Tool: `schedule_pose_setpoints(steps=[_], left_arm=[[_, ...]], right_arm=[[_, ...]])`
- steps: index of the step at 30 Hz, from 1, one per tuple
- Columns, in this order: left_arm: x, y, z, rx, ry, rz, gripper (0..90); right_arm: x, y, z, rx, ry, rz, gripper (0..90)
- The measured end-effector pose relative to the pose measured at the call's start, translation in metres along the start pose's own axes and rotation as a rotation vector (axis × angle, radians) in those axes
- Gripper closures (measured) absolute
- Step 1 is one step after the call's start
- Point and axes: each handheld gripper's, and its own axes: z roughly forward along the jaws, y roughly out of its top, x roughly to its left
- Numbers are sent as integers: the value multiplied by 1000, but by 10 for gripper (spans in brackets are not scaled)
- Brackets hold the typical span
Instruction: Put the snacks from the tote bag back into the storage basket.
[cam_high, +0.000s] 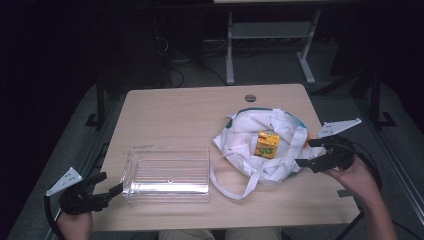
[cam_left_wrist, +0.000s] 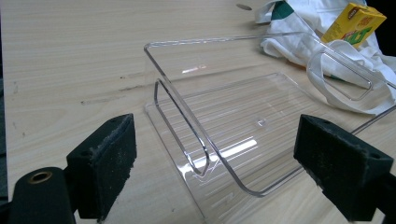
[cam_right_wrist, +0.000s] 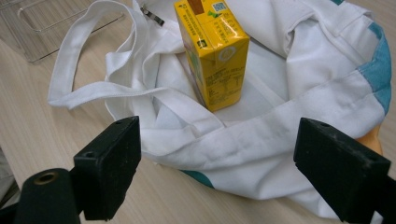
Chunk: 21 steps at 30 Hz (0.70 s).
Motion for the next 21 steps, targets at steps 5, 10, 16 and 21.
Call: schedule_pose_setpoints(steps=[5,10,16,21], left_arm=[[0,0,0,-2,-1,0,128],[0,0,-1,-4,0,-4,128],[1,0,-1,-5,0,-6,128],[1,0,-1,-4,0,-5,128]], right_arm=[[-1,9,2,11,0,-15,145],[-2,16,6,22,2,-28,145],[-3,21,10,38,8,-37,145],[-2,26,12,44,10,-45,145]])
